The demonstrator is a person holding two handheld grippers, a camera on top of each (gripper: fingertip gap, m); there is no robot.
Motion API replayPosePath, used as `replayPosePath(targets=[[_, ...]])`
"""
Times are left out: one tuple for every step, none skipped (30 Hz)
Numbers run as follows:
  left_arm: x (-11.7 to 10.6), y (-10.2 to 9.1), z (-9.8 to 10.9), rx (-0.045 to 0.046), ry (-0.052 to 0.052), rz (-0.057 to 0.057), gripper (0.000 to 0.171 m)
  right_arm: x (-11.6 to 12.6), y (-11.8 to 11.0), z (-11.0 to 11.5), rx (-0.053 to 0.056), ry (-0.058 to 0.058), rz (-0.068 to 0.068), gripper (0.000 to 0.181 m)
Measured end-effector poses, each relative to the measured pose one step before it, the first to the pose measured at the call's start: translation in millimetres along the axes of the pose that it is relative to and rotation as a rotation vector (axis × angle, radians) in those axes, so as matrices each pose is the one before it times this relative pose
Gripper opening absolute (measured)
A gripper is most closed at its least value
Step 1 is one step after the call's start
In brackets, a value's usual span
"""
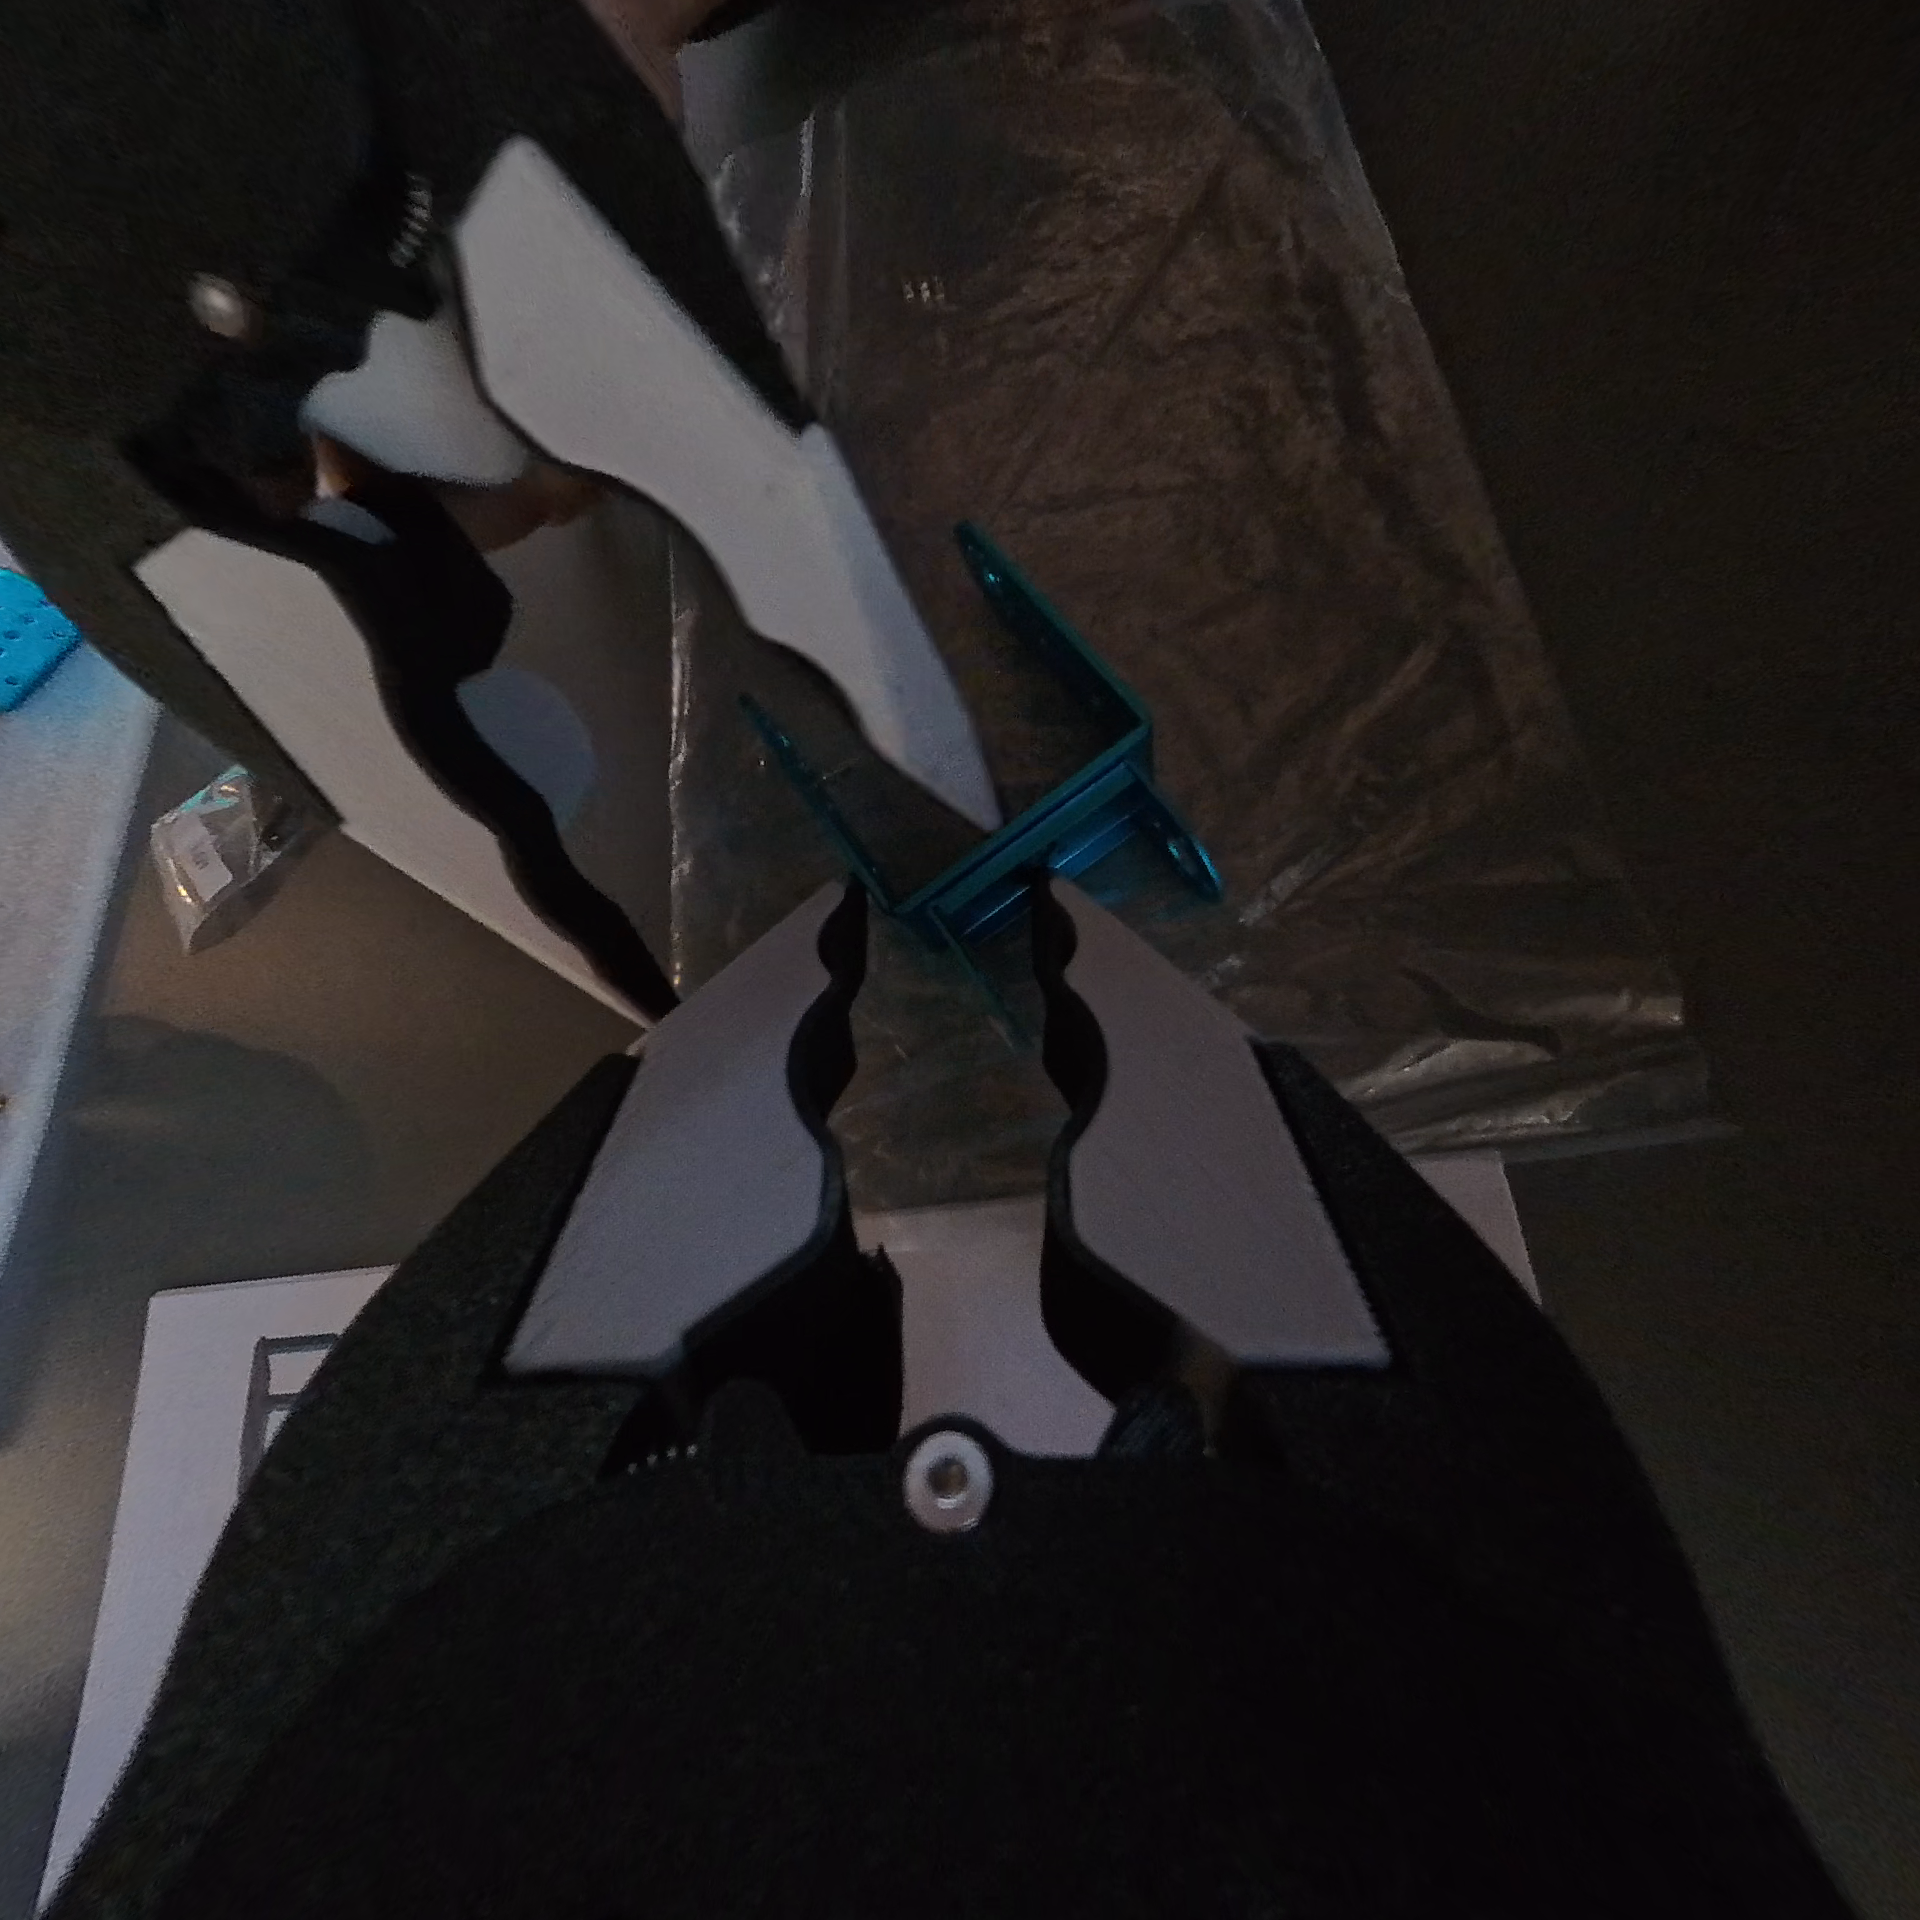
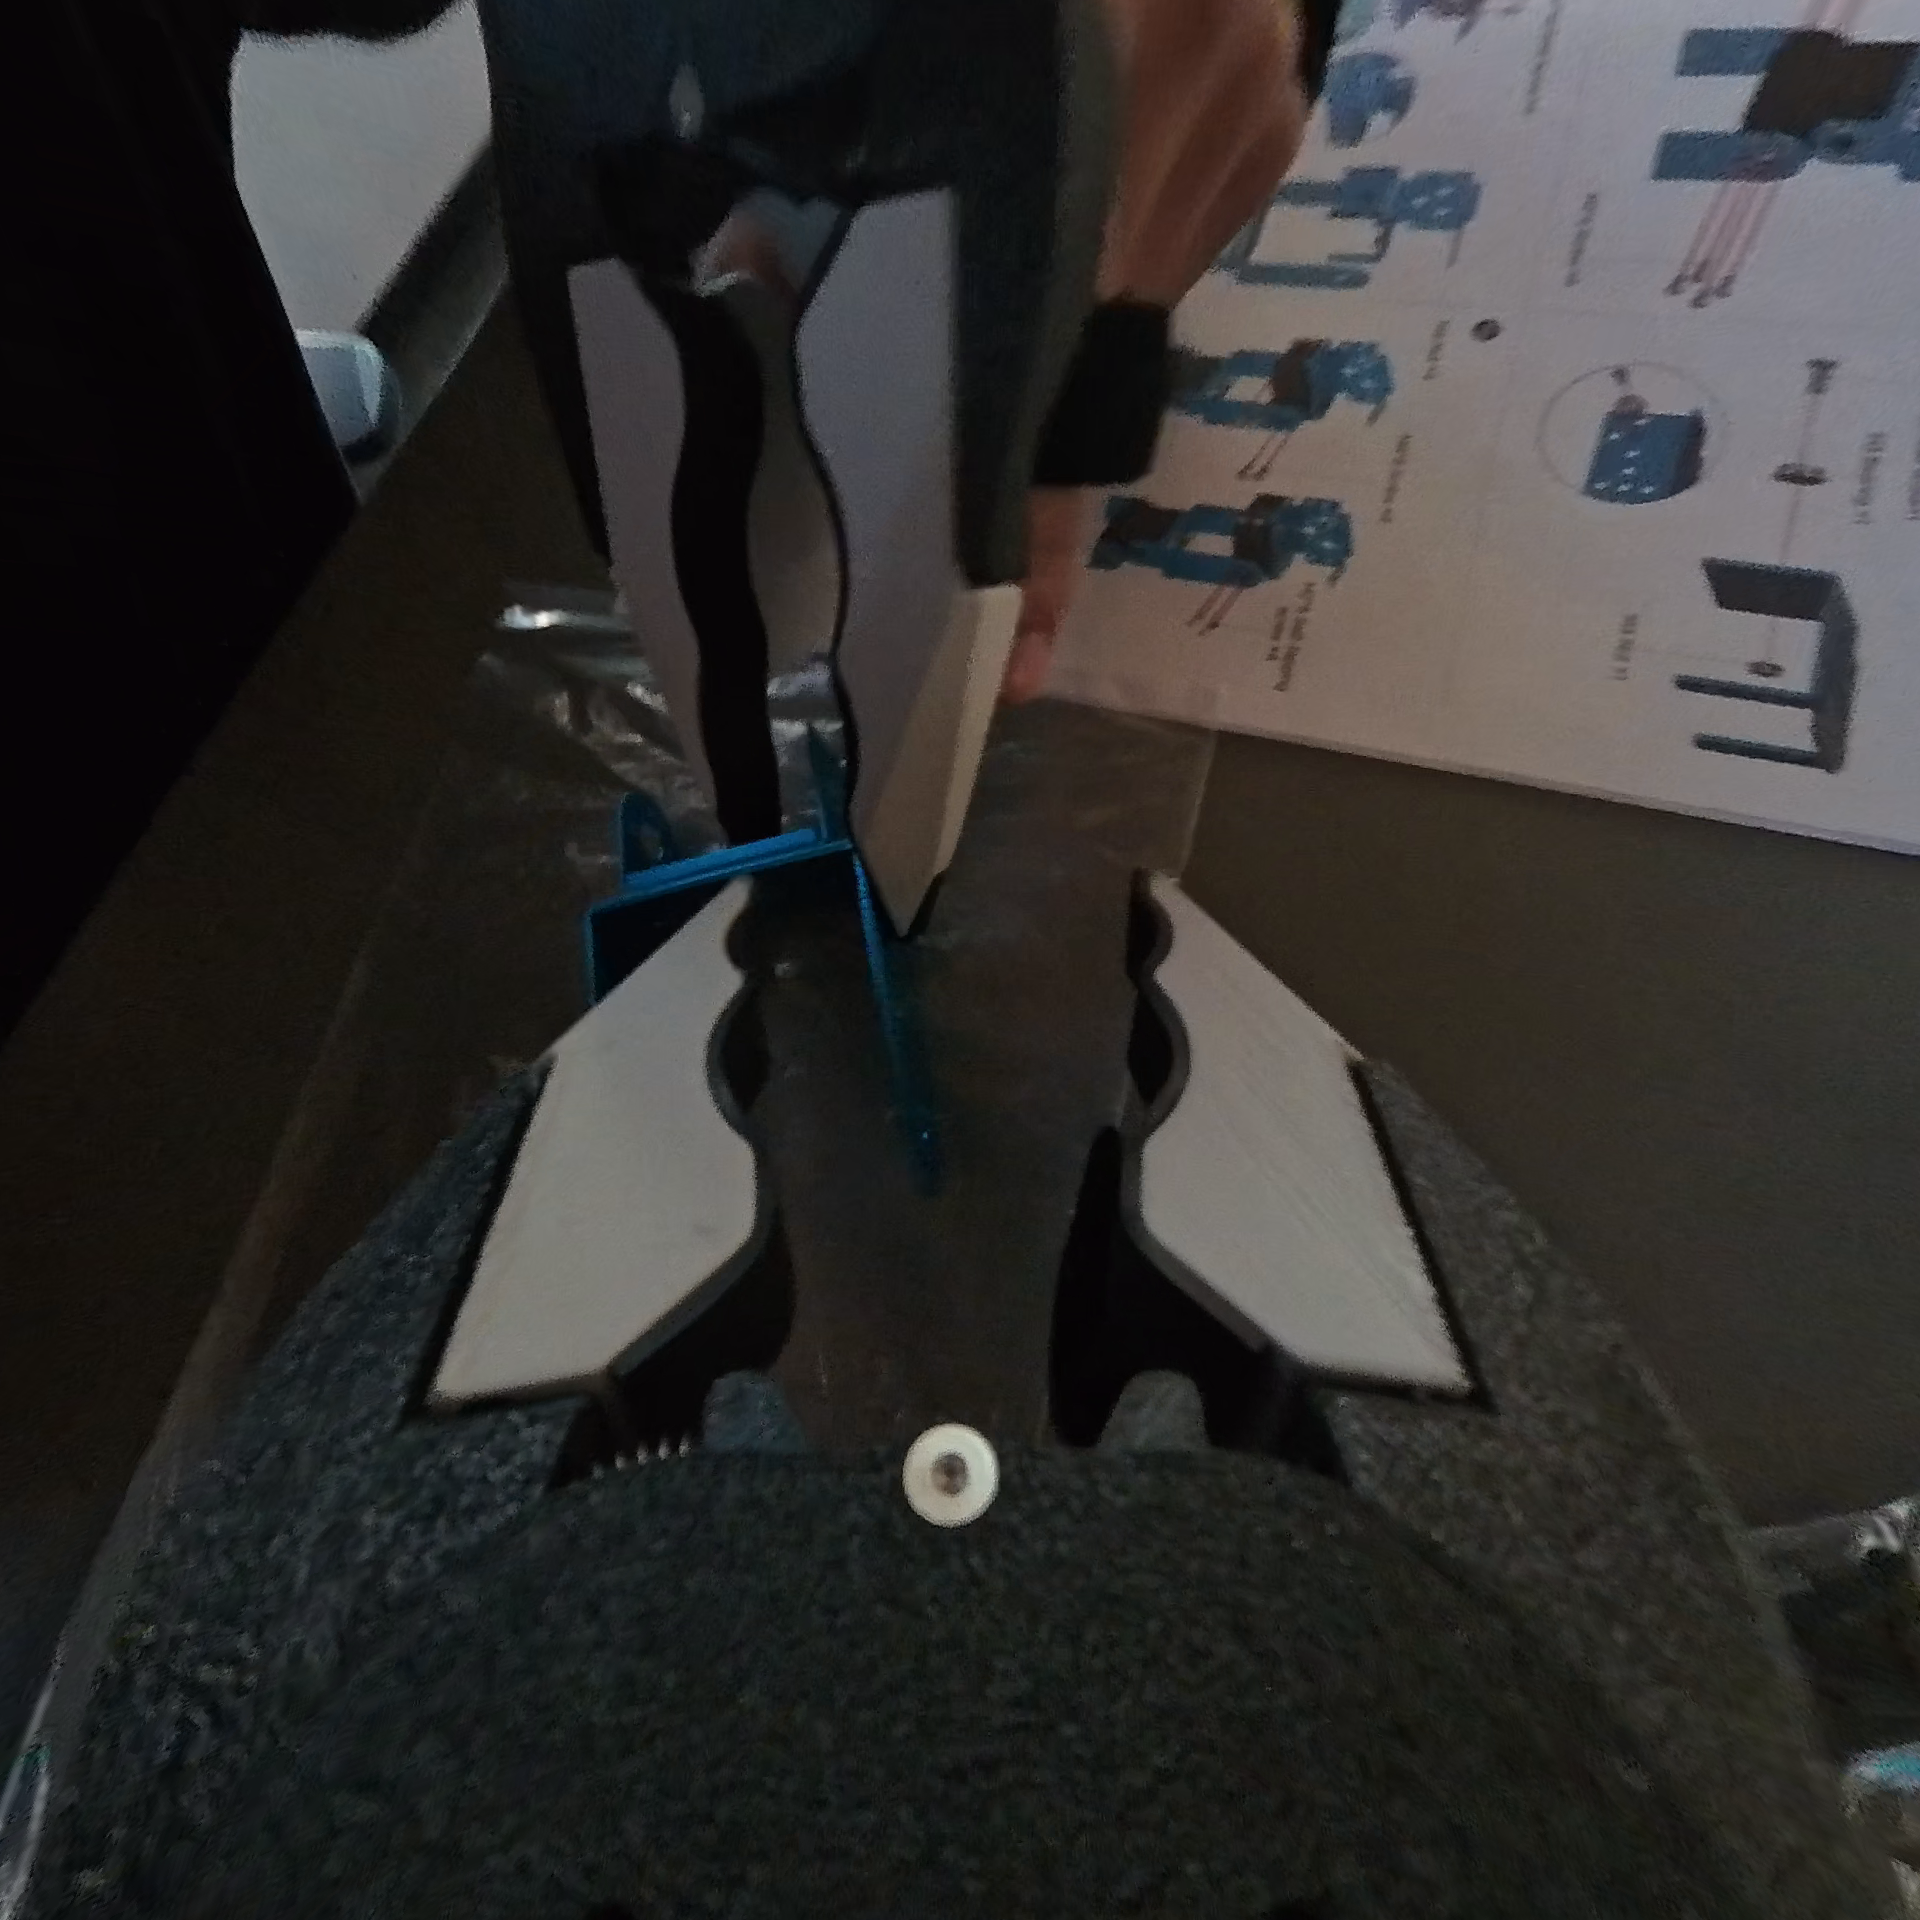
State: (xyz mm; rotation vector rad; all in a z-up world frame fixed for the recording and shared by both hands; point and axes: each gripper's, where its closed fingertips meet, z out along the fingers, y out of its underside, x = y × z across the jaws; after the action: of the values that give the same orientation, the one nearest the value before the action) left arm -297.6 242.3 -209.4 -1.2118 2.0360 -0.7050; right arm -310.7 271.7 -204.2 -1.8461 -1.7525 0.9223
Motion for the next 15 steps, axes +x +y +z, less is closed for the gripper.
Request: replayPosePath(targets=[[0.01, -0.1, 0.09, -0.00001, -0.0001, 0.0005, 0.031, 2.06, -3.59, -4.17, 0.0293, -0.0086, 0.0226, 0.065], [0.03, -0.01, 0.01, 0.00008, 0.0002, 0.0, 0.031, 1.53, -1.37, -3.1, 0.0122, -0.0086, 0.0164, 0.066], [0.02, 0.03, -0.01, 0.00009, 0.0005, -0.0005, 0.031, 0.22, 1.11, -1.08, -0.0044, -0.0037, -0.0009, 0.065], [-0.04, -0.03, -0.07, 0.00003, 0.0004, -0.0004, 0.031, 0.83, 3.15, 1.32, -0.0175, 0.0135, -0.014, 0.069], [-0.05, -0.01, 0.07, 0.00001, 0.0004, -0.0004, 0.031, -1.84, 3.86, 3.29, -0.0237, 0.0047, -0.0209, 0.073], [0.05, 0.0, 0.0, 0.0, 0.0002, -0.0003, 0.031, -3.21, 2.99, 4.02, -0.0218, -0.0001, -0.0211, 0.074], [-0.05, -0.07, -0.07, -0.00005, -0.0001, 0.0002, 0.031, -2.1, 1.23, 3.47, -0.0142, 0.0055, -0.0172, 0.075], [0.0, 0.04, -0.01, 0.00001, 0.0004, -0.0004, 0.031, -0.92, -0.55, 1.68, -0.0058, 0.0066, -0.0098, 0.075], [0.12, -0.04, -0.13, 0.00019, 0.0007, -0.0001, 0.031, 0.16, -1.77, -0.64, 0.0043, 0.0025, 0.0, 0.073], [-0.16, 0.08, 0.05, -0.00037, -0.0017, 0.0005, 0.031, 2.44, -1.66, -1.84, 0.0105, 0.0041, 0.0133, 0.074], [-0.18, -0.01, 0.05, -0.00034, -0.0011, -0.0001, 0.031, 1.73, -0.95, -1.85, 0.011, -0.008, 0.0233, 0.074], [0.14, -0.15, -0.04, 0.00023, 0.0006, 0.0, 0.031, 2.58, -2.55, -2.75, 0.0248, -0.0037, 0.0232, 0.065], [0.1, -0.05, 0.02, 0.00009, 0.0002, 0.0004, 0.031, 2.09, -0.83, -2.37, 0.0122, 0.0022, 0.0051, 0.065], [0.04, 0.09, -0.08, 0.00008, 0.0005, -0.0004, 0.031, 0.46, 1.56, -0.85, -0.0095, 0.002, -0.0067, 0.066], [0.05, -0.04, -0.07, 0.00006, 0.0007, -0.0009, 0.031, -0.77, 1.4, 0.67, -0.0095, 0.0068, -0.0149, 0.068]])
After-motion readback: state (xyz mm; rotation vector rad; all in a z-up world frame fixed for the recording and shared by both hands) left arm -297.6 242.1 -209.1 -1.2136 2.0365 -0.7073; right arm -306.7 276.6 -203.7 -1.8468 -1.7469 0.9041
